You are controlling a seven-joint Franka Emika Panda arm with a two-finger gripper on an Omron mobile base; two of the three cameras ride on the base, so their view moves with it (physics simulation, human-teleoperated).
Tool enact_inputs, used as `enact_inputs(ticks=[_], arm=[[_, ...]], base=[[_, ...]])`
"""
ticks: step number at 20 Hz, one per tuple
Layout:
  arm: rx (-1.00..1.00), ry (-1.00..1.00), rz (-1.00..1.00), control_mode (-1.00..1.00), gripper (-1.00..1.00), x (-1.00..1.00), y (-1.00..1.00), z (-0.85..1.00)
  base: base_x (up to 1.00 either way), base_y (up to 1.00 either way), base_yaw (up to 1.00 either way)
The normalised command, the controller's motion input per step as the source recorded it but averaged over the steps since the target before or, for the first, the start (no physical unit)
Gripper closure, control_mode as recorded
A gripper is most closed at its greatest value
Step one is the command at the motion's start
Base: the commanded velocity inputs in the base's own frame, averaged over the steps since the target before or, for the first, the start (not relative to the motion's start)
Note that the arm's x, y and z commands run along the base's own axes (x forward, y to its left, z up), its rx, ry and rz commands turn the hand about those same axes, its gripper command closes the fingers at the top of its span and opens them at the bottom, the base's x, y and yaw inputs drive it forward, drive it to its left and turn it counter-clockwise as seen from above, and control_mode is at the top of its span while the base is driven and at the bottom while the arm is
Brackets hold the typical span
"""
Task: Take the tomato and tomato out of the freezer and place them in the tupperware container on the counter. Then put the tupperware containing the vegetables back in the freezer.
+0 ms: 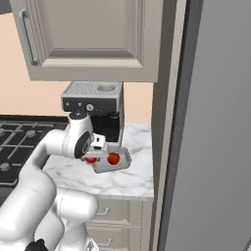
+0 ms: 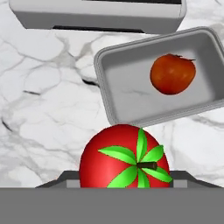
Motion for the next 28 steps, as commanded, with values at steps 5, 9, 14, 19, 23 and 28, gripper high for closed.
enact_inputs(ticks=[5, 9, 14, 19, 23, 28], arm=[[-0.01, -0.03, -0.06, -1.00, 1.00, 0.32, 0.00, -0.32], [0.00, -0.01, -0.06, -1.00, 1.00, 0.33, -0.06, -0.15], [0.00, 0.00, -0.08, -1.00, 1.00, 0.47, -0.08, -0.18], [0.00, 0.00, -0.07, -1.00, 1.00, 0.36, -0.01, -0.19], [0.01, 0.08, -0.06, -1.00, 1.00, 0.49, 0.00, -0.27], [0.01, 0.07, -0.06, -1.00, 1.00, 0.39, -0.01, -0.31]], base=[[0.00, 0.00, 0.00], [0.00, 0.00, 0.00], [0.00, 0.00, 0.00], [0.00, 0.00, 0.00], [0.00, 0.00, 0.00], [0.00, 0.00, 0.00]])
